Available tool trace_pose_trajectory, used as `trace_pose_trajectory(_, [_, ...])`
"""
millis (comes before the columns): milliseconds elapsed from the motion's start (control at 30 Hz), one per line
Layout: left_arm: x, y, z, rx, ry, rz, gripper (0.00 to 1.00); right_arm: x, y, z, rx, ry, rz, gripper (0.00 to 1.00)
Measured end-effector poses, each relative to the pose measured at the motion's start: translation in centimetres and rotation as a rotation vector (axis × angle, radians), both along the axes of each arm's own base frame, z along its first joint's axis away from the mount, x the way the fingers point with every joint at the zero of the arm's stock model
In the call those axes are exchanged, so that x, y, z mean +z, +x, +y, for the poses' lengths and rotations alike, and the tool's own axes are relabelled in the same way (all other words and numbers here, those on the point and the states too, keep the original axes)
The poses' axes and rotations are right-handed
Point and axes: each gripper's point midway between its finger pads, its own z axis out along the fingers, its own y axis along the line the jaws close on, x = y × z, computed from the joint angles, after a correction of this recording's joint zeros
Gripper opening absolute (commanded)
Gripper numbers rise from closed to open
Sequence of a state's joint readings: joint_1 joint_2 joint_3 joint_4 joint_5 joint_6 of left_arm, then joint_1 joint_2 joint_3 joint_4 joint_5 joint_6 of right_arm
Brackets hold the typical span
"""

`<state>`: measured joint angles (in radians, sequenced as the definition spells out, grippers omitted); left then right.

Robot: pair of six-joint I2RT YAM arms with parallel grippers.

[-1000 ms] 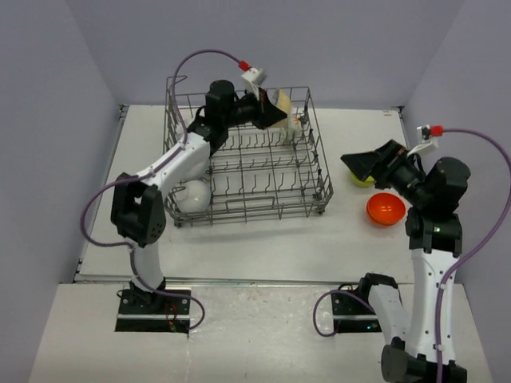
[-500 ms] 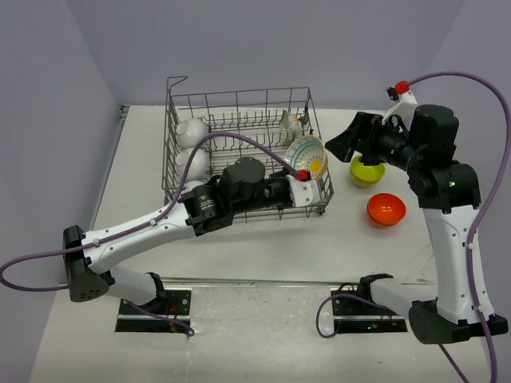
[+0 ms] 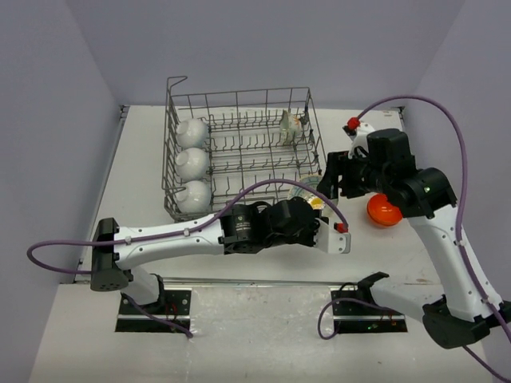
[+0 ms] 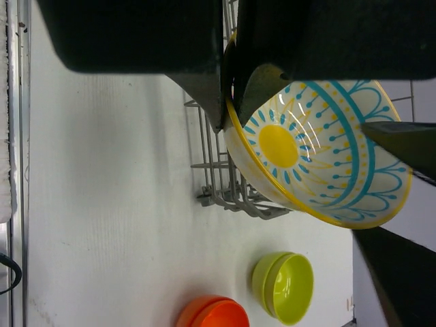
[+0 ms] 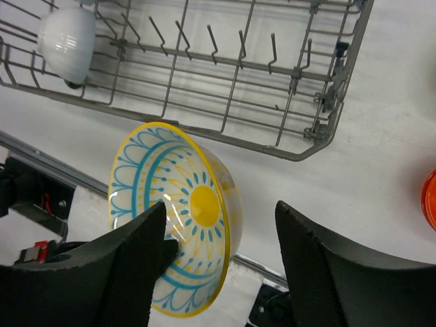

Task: Unload the bowls from the dish rack

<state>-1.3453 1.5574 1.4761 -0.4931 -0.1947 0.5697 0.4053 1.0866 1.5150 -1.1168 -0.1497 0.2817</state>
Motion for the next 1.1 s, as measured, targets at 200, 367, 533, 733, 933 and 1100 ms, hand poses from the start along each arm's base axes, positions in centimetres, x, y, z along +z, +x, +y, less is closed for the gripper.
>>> trace_pose_trajectory(200, [1.9, -0.1, -0.4, 0.006, -0.035, -0.023, 0.0, -3.9, -0.6, 1.2, 0.049, -0.099, 0.102, 0.0])
trace_pose_trajectory(367, [1.2, 0.3, 0.1, 0.032, -0.003, -0.028, 0.39, -3.9, 0.5, 0.9, 0.008, -0.131, 0.068, 0.0])
trace_pose_trajectory(533, [2.4, 2.0, 0.8, 0.134, -0.06, -0.093, 1.0, -4.1, 0.8, 0.1, -0.04, -0.144, 0.052, 0.0])
trace_pose_trajectory(733, [5.8, 3.6, 4.5, 0.297, -0.232, -0.109, 1.0, -4.5, 1.4, -4.7, -0.263, -0.074, 0.006, 0.0])
trace_pose_trajectory(933, [11.1, 6.0, 11.3, 0.506, -0.545, -0.038, 1.0, -6.2, -1.4, -6.6, -0.352, 0.02, -0.036, 0.0])
trace_pose_trajectory(1100, [15.1, 9.5, 17.6, 0.765, -0.831, 0.016, 1.0, -13.8, -2.5, -5.4, -0.397, 0.112, 0.104, 0.0])
